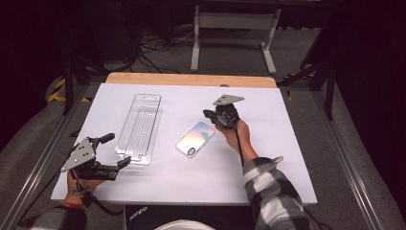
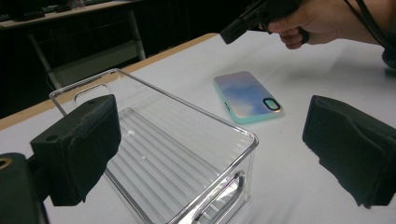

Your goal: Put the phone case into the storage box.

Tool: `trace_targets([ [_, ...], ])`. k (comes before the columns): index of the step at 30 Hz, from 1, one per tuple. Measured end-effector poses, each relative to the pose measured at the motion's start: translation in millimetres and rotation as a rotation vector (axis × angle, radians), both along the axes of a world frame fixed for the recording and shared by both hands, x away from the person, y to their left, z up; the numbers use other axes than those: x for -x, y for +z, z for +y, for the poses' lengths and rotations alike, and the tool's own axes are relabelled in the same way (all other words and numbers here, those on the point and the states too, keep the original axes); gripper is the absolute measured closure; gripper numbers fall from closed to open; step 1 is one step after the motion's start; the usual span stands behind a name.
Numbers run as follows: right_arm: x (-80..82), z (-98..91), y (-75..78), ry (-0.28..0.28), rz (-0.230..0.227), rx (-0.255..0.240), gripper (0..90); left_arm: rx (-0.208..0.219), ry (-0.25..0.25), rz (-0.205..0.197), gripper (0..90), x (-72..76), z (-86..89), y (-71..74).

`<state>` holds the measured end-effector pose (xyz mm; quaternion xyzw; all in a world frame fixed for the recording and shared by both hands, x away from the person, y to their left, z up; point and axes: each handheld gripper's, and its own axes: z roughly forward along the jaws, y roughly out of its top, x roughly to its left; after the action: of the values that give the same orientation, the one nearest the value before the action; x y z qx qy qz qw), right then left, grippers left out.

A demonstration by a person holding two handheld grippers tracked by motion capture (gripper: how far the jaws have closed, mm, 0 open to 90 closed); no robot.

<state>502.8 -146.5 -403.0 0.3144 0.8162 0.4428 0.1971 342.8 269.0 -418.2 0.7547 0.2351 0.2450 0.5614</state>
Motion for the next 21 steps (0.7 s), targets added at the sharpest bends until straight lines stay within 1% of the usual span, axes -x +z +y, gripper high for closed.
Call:
trace_targets([
  [2, -10.6, 11.9, -9.7, 0.001, 0.040, 0.038, 90.0, -0.007, -0.007, 0.006, 5.2, -0.8, 0.1, -0.3],
  [3, -13.6, 14.6, -12.5, 0.001, 0.053, 0.039, 90.0, -0.007, -0.006, 0.004, 5.2, -1.1, -0.1, -0.6],
  [4, -17.9, 19.2, -16.4, -0.002, 0.066, 0.050, 90.0, -0.008, -0.009, 0.005, 5.3, -1.3, 0.2, -0.5],
  [6, -23.3, 26.4, -21.8, -0.004, 0.067, 0.094, 90.0, 0.000, -0.009, 0.005, 5.3, -1.4, 0.2, -1.2],
  [7, -25.9, 30.2, -25.2, -0.002, 0.070, 0.121, 90.0, -0.006, -0.011, 0.009, 5.3, -1.7, 0.6, -1.2],
  [8, -28.1, 32.5, -28.3, -0.006, 0.071, 0.135, 90.0, -0.009, -0.012, 0.009, 5.3, -2.1, 0.5, -1.4],
  [11, -33.1, 37.0, -35.3, -0.015, 0.089, 0.166, 90.0, -0.007, -0.014, 0.015, 5.3, -3.2, -0.1, -2.5],
  [12, -35.1, 37.6, -37.2, -0.018, 0.089, 0.169, 90.0, -0.012, -0.013, 0.012, 5.3, -3.6, 0.0, -2.6],
  [13, -36.2, 38.0, -38.1, -0.021, 0.100, 0.163, 90.0, -0.011, -0.018, 0.014, 5.3, -3.9, -0.4, -3.1],
  [15, -40.4, 40.2, -39.9, -0.020, 0.112, 0.168, 90.0, -0.016, -0.019, 0.018, 5.4, -3.9, -1.1, -3.8],
  [16, -41.6, 41.3, -40.4, -0.020, 0.120, 0.168, 90.0, -0.017, -0.018, 0.014, 5.5, -4.3, -1.5, -4.5],
  [19, -43.9, 44.5, -43.5, -0.016, 0.139, 0.203, 90.0, -0.022, -0.020, 0.019, 5.5, -4.6, -1.0, -5.4],
  [20, -43.9, 44.5, -43.5, -0.016, 0.139, 0.203, 90.0, -0.022, -0.020, 0.019, 5.5, -4.6, -1.0, -5.4],
  [21, -44.6, 44.8, -46.1, -0.020, 0.150, 0.226, 90.0, -0.021, -0.019, 0.020, 5.5, -4.9, -0.6, -5.8],
])
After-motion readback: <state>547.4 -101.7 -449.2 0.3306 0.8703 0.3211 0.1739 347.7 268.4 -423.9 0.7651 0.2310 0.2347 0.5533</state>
